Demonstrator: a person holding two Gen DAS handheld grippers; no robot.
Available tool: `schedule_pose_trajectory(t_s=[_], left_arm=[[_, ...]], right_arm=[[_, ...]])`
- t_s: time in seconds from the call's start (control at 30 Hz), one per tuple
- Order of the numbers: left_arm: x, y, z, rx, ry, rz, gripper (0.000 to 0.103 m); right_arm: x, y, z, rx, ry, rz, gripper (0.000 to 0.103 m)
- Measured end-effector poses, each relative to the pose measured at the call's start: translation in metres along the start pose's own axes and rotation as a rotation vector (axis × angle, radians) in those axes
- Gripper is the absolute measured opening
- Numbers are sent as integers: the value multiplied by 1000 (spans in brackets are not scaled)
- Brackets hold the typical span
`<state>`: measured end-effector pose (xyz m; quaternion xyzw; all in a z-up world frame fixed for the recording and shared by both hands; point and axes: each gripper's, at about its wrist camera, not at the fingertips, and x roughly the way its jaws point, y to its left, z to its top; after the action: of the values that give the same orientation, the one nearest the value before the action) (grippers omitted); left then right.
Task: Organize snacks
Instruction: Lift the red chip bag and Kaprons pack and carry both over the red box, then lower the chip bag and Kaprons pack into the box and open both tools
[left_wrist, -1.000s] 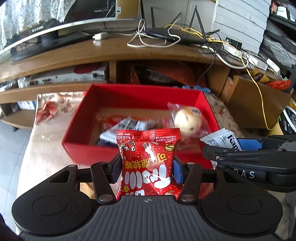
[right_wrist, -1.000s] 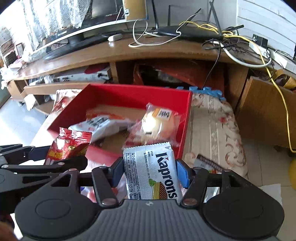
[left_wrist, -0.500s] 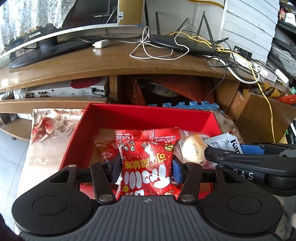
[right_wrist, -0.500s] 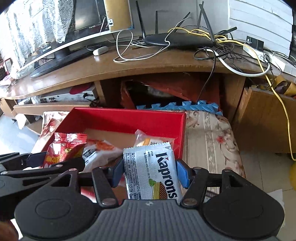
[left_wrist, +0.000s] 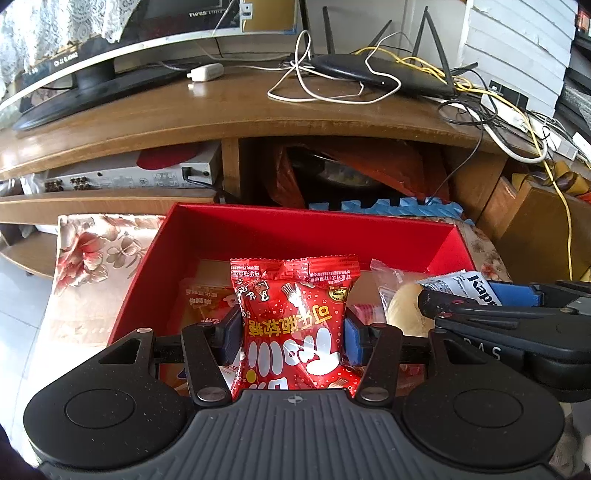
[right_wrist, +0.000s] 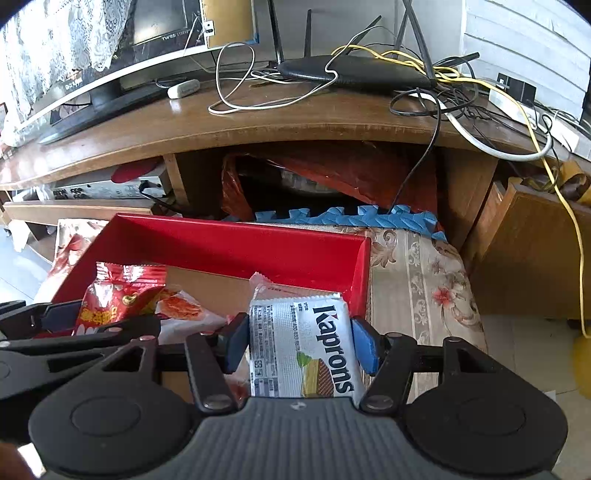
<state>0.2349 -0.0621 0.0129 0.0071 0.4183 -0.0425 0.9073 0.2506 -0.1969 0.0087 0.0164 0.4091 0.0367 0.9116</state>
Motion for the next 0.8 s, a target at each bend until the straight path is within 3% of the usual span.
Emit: schedule_pose_trajectory(t_s=[0.37,0.8], left_arm=[[16,3,0,-5,26,33,60],[25,8,-2,-11,45,50,60]], right_arm=[[12,13,2,-86,-27,-56,64],[27,18,0,-88,-7,-38,63]])
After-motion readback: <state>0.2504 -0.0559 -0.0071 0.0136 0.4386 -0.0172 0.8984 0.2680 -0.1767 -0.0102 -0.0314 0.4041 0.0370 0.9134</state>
